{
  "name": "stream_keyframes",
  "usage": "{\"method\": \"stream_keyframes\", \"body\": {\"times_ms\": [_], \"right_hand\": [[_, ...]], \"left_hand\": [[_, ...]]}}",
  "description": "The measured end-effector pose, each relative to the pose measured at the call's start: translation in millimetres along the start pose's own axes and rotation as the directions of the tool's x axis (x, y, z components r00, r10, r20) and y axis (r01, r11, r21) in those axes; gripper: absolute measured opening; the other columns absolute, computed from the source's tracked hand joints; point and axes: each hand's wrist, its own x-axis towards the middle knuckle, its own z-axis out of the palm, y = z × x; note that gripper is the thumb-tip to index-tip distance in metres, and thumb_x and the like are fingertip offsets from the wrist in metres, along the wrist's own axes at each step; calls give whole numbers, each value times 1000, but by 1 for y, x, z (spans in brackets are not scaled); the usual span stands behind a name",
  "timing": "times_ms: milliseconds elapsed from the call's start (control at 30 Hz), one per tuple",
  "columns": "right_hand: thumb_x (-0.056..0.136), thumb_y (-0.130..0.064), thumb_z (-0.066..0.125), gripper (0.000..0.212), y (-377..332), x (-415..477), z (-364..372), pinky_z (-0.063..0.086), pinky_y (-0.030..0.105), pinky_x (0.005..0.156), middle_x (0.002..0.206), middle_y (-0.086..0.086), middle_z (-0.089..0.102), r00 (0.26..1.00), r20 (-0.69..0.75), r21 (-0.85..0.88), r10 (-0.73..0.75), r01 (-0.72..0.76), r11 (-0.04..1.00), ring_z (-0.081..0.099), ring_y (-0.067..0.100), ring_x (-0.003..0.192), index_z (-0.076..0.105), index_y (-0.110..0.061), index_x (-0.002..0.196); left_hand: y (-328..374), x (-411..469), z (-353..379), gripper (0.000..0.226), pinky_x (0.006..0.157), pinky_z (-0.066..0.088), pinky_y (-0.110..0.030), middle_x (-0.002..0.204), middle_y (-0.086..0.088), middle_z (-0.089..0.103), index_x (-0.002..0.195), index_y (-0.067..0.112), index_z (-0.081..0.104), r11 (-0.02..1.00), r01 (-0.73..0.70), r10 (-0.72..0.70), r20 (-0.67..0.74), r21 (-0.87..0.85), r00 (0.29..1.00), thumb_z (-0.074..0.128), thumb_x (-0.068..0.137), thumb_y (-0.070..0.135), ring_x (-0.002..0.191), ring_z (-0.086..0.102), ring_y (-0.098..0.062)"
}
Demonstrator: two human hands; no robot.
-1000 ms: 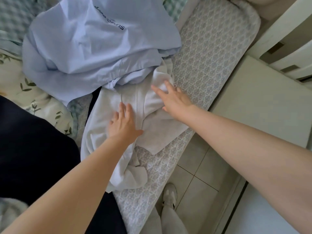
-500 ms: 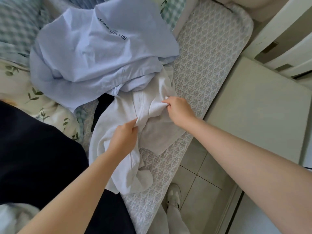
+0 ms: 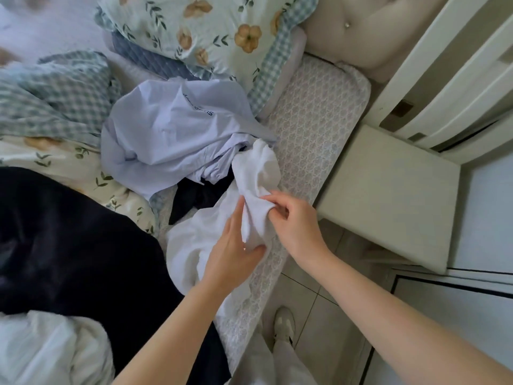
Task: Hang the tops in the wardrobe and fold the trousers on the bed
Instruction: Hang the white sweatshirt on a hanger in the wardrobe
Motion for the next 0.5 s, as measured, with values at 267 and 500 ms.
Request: {"method": "stream_keyframes", "body": {"times_ms": [267,500], "right_hand": [[87,-6,68,13,-53,-66,-29,40,2,87,123,-8,62,987,26,73,-158,156,985,55,-9,107,74,-15,95],[90,3,56,39,-46,-89,-75,48,15,85,113,-9,60,980,-50,-46,-191,189,981,57,4,100,62,-23,119]], "left_hand": [[51,-41,-20,53,81,57,-42,99,7,71,139,36,50,965,-117,65,-218,-235,974,55,95,7,88,68,-11],[84,-95,-53,28,75,53,-15,88,10,72,98,24,69,884,-97,-49,-297,-457,954,50,99,3,83,66,5]]}}
